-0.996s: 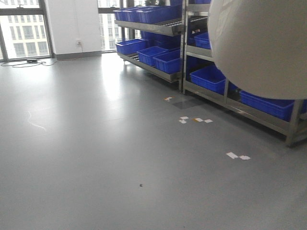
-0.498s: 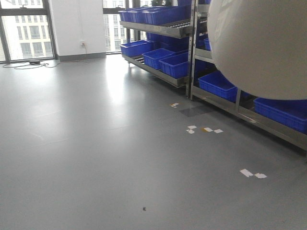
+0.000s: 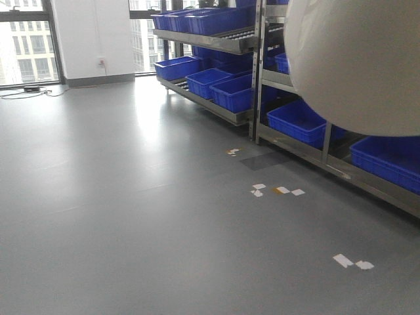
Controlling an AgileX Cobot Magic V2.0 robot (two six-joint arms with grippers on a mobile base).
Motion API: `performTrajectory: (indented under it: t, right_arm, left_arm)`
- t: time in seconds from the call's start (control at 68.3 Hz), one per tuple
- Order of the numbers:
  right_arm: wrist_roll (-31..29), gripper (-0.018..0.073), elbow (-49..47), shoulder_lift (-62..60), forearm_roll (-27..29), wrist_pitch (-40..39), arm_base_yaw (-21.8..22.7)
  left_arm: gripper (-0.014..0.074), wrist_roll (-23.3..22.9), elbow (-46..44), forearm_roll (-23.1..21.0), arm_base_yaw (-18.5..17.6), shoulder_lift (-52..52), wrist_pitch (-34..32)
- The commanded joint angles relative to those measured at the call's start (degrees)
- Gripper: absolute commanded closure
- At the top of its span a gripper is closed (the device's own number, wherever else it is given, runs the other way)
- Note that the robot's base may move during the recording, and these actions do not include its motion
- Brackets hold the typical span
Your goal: Move white bin to right shelf second layer
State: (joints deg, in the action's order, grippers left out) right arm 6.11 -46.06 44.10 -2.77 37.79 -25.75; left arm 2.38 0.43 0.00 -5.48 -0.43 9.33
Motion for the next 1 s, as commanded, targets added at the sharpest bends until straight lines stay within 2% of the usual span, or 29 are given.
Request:
performTrajectory:
  t: [0.0,0.982]
  right_arm:
    - [-0.01,0.0503,-1.72,-0.42,-0.35,-4.98,0.22]
    - [-0.01,0.0503,-1.72,-0.42,-0.29,-4.6,0.22]
  left_arm:
    - [0.0512,-0.18,2.11,0.0,-0.34,-0.81,-4.9]
    - [0.0512,-0.18,2.11,0.0,-0.34,-0.81,-4.9]
